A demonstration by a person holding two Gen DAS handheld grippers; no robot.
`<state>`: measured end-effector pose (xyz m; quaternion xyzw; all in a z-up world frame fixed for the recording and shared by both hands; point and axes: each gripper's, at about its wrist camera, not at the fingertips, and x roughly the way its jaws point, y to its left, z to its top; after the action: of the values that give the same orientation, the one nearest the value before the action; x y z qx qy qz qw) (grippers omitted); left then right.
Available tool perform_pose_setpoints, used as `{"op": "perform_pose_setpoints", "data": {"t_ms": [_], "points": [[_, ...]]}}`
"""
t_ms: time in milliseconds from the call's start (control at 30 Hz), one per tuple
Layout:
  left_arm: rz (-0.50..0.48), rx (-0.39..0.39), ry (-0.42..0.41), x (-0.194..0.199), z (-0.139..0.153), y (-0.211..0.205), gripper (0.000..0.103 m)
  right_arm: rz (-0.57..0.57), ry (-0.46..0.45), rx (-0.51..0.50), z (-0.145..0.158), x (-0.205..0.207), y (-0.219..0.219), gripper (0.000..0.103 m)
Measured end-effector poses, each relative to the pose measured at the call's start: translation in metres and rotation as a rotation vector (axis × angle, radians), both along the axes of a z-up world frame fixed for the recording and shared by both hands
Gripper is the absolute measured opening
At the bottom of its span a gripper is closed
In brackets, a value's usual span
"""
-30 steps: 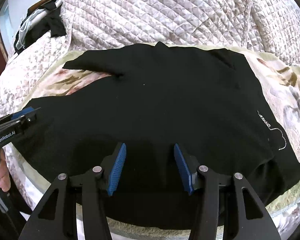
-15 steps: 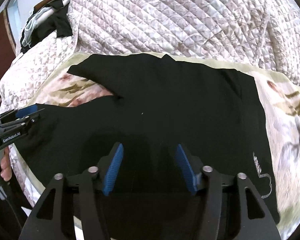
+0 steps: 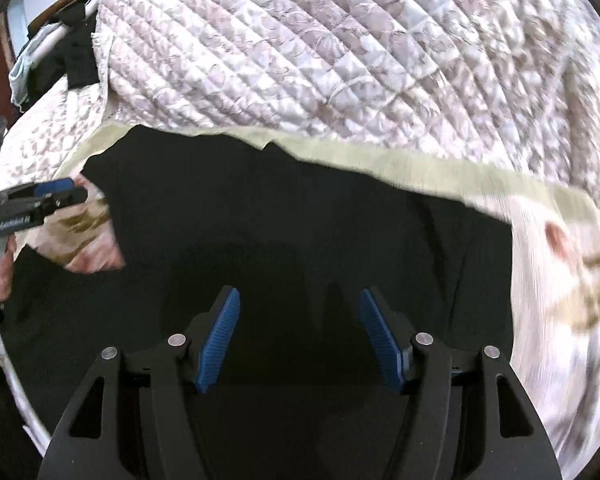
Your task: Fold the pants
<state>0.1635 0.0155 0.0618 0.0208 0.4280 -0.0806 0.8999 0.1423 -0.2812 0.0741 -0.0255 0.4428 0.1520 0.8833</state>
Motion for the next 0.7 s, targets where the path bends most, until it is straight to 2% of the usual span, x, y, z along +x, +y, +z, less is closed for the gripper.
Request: {"op": "perform_pose_setpoints", "data": {"t_ms": [133, 300, 467, 533, 567, 600, 633, 667, 700], "points": [[-0.018, 0.003, 0.022, 0.054, -0.010, -0.001, 0.076, 0.025, -0.001, -0.021, -0.008, 0.045, -0.007, 0.067], [-0.019, 0.053, 0.073, 0.105, -0.035, -0.010, 0.076, 0.036, 0.036, -0.011, -0.025, 0.097, -0.015, 0.067], [-0.023, 0.093, 0.121, 0.129, -0.064, -0.019, 0.078, 0.040, 0.113, -0.041, -0.056, 0.129, -0.016, 0.068], [-0.031, 0.119, 0.091, 0.128, -0.067, -0.024, 0.080, 0.061, 0.101, -0.071, -0.062, 0.128, -0.010, 0.069], [-0.033, 0.127, 0.089, 0.127, -0.068, -0.026, 0.077, 0.068, 0.096, -0.093, -0.063, 0.127, -0.007, 0.068], [-0.038, 0.116, 0.086, 0.126, -0.067, -0.028, 0.062, 0.070, 0.094, -0.110, -0.064, 0.126, -0.004, 0.064], [-0.060, 0.093, 0.092, 0.124, -0.066, -0.031, 0.036, 0.076, 0.089, -0.112, -0.064, 0.124, -0.001, 0.044], [-0.083, 0.099, 0.078, 0.120, -0.063, -0.038, 0.020, 0.081, 0.076, -0.123, -0.062, 0.123, 0.001, 0.017], [-0.100, 0.140, 0.065, 0.116, -0.061, -0.048, 0.004, 0.082, 0.065, -0.153, -0.060, 0.122, 0.005, 0.012]]}}
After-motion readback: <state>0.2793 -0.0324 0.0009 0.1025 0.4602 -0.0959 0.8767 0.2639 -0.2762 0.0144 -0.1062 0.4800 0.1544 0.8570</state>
